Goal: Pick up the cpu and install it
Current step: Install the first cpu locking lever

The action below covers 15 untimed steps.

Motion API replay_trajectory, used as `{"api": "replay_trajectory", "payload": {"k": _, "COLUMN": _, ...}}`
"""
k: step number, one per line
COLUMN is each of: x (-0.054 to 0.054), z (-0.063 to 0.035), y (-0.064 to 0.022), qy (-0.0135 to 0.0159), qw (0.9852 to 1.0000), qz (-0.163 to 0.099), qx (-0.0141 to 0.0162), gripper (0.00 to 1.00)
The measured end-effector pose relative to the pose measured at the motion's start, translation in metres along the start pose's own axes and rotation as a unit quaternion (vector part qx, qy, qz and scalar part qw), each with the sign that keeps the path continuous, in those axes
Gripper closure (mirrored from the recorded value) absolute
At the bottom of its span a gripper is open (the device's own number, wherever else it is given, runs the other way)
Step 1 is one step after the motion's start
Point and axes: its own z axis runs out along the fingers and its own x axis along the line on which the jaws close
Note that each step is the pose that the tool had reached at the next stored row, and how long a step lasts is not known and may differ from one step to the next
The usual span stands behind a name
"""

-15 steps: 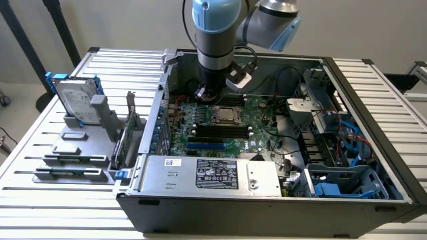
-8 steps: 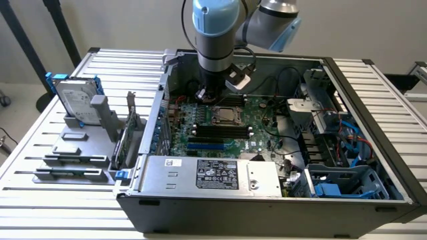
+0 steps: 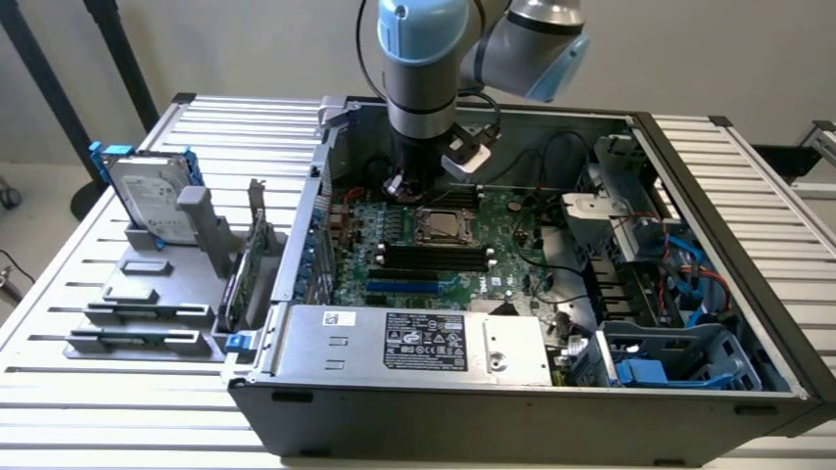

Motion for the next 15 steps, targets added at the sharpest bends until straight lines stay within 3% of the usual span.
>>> {"api": "replay_trajectory", "payload": {"k": 15, "x": 0.0069, "z": 0.0028, "y": 0.0075, "qy": -0.0005, "qw": 1.0, "qz": -0.003, "qx": 0.0008, "gripper": 0.89}}
